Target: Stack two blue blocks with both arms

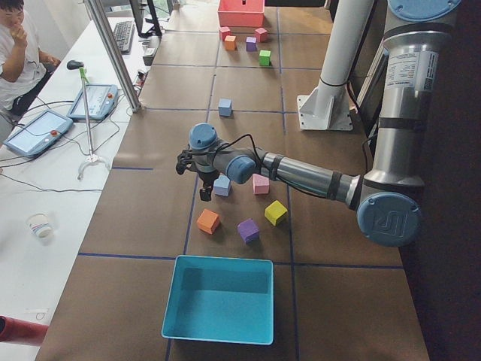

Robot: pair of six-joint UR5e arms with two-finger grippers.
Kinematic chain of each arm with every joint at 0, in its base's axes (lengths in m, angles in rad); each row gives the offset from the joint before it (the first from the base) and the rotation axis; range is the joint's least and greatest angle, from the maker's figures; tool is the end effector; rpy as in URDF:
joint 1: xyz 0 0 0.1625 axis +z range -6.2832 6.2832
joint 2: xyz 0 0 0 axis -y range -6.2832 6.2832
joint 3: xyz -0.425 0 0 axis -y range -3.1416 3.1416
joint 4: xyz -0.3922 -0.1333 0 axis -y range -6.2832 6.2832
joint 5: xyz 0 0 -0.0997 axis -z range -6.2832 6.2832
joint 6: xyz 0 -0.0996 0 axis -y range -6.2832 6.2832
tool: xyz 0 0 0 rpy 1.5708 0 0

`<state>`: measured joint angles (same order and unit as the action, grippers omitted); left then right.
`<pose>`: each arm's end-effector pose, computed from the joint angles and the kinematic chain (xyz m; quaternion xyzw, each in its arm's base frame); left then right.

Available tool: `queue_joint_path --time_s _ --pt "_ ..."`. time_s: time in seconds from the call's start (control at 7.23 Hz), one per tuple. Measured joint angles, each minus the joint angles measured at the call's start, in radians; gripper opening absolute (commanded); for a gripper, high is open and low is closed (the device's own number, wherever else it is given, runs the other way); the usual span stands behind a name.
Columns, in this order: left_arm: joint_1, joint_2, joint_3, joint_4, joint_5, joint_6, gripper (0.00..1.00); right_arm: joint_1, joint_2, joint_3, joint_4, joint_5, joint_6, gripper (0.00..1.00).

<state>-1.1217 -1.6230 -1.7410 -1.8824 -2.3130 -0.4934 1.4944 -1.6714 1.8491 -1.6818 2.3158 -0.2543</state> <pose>0.1698 -0.5042 0.5128 0.0603 0.4233 0.0757 0.9008 0.0314 -0.4514 0.5824 0.0632 -0.3595 -0.1652 0.9162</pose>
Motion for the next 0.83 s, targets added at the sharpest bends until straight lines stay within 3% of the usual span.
queue_joint_path --time_s 0.41,0.83 --pt "0.181 -0.025 0.001 -0.071 0.141 -0.222 1.0 0.001 -0.008 -0.002 0.015 0.0 0.016 1.0" --pt "0.248 -0.044 0.026 -0.076 0.197 -0.263 1.0 0.001 -0.008 -0.002 0.016 0.0 0.016 1.0"
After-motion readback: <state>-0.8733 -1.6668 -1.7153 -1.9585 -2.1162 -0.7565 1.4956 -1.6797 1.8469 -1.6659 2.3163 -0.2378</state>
